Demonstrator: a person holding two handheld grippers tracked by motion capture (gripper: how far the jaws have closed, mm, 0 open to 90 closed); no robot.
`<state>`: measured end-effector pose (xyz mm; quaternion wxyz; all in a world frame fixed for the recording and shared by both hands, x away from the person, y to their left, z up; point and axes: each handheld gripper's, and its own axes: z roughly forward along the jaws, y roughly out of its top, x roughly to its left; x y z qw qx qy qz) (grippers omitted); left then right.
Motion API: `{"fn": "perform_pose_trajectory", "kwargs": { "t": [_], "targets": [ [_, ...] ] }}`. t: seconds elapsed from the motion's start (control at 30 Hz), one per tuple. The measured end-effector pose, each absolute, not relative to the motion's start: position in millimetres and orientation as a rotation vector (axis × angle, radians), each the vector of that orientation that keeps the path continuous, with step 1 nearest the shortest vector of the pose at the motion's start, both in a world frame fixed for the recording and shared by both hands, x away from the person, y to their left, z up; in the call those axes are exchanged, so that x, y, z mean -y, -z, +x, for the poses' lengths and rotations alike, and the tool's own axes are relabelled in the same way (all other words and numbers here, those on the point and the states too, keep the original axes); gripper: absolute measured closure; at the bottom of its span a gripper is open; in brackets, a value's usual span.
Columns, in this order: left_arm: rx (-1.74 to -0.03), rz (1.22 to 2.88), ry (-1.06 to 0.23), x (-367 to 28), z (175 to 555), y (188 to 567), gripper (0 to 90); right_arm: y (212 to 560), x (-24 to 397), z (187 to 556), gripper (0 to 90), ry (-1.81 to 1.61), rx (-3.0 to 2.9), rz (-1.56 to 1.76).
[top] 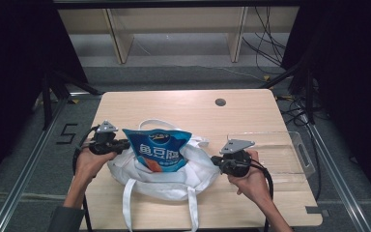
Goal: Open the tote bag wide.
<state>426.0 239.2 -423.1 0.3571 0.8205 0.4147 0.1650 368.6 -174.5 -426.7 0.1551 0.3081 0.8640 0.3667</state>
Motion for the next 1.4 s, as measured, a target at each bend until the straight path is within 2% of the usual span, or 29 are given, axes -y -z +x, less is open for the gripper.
{"fn": "perform_pose_trajectory", "kwargs": {
  "t": [0.13,0.43,0.73,1.03,1.27,1.4],
  "targets": [
    [-1.143,2.097,-0.366,-234.2,450.1,437.5,87.4,429.8,174.0,373.8,88.5,-0.999,-2.452,0.902],
    [-1.239,2.091,-0.235,-225.3,475.7,477.7,88.0,439.3,165.6,386.2,88.6,-0.883,-2.456,0.927],
    [-1.259,2.055,-0.223,-230.1,476.9,480.0,87.3,439.5,161.2,395.9,88.6,-0.828,-2.44,0.932],
    [-1.25,2.058,-0.307,-227.7,471.8,477.8,87.3,437.2,159.7,403.4,88.3,-0.833,-2.422,0.945],
    [-1.22,2.032,-0.345,-237.5,462.9,461.6,79.0,434.4,164.5,405.5,82.6,-0.913,-2.422,1.016],
    [-1.233,1.891,-0.359,-245.5,456.7,447.8,68.8,434.2,167.0,408.6,79.2,-0.952,-2.419,1.022]
  ]
}}
